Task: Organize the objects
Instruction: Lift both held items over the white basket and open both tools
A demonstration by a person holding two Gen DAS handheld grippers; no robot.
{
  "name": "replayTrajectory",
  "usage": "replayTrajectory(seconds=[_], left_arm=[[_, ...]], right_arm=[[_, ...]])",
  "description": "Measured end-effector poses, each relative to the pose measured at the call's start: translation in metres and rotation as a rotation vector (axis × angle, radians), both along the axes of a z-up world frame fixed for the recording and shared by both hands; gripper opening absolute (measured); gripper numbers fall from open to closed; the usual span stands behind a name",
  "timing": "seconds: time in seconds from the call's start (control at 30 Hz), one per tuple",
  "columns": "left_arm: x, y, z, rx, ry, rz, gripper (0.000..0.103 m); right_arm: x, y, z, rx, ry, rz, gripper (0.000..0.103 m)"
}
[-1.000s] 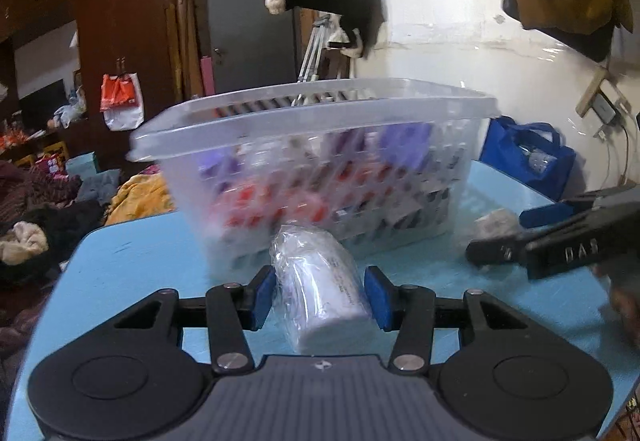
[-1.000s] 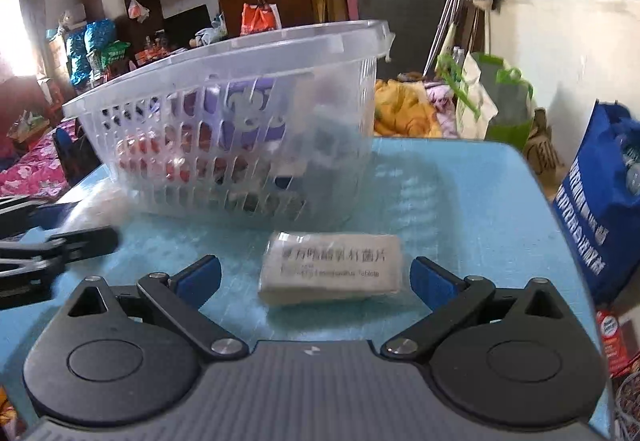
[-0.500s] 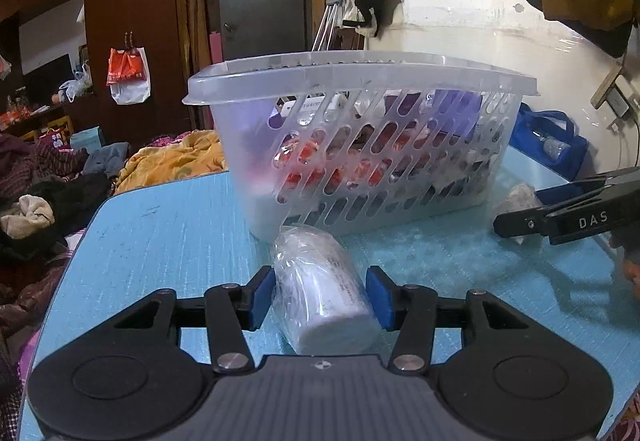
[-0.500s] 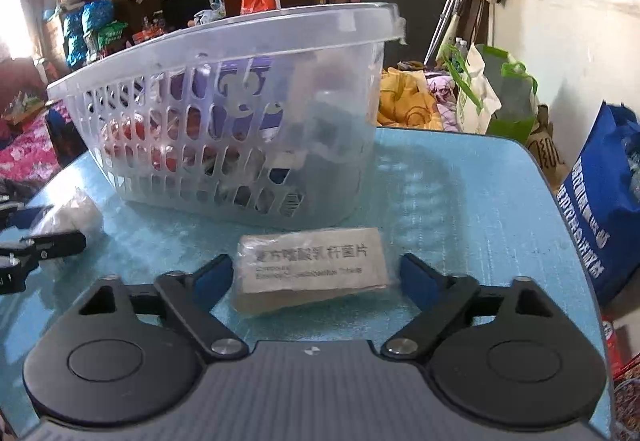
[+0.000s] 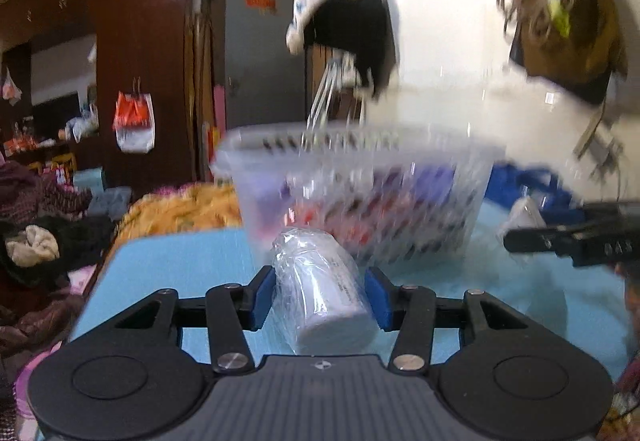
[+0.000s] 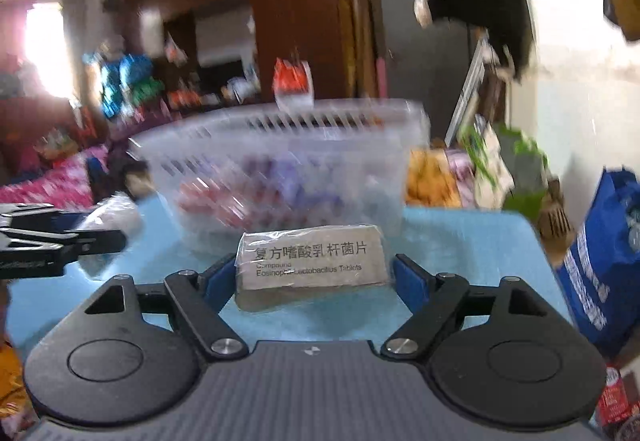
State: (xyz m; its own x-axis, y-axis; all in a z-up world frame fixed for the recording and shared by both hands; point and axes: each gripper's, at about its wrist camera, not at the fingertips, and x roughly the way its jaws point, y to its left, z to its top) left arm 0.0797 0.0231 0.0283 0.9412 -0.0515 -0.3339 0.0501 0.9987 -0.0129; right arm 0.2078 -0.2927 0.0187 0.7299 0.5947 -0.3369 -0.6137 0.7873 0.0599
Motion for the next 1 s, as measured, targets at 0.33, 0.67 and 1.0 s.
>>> replayTrajectory(seconds=[0.33,0.67,1.0], left_arm=[[0.014,0.0,0.089,-0.034,-0.218,0.006,0.053],[0.15,0.003,0.11,-0.065,-0.019,0.054,0.053],[0.157,0.013,0.073,-0.078,0.042,0.017,0.1]], right_arm=[[-0.007,0.034,0.085,0.045,-0.29,-0.014,0.084],[0.114,0.093,0.09,-0.138,-0.179,-0.079,0.088],[0.105,0.068,0.07,-0.077,-0.129,-0.039,0.103]])
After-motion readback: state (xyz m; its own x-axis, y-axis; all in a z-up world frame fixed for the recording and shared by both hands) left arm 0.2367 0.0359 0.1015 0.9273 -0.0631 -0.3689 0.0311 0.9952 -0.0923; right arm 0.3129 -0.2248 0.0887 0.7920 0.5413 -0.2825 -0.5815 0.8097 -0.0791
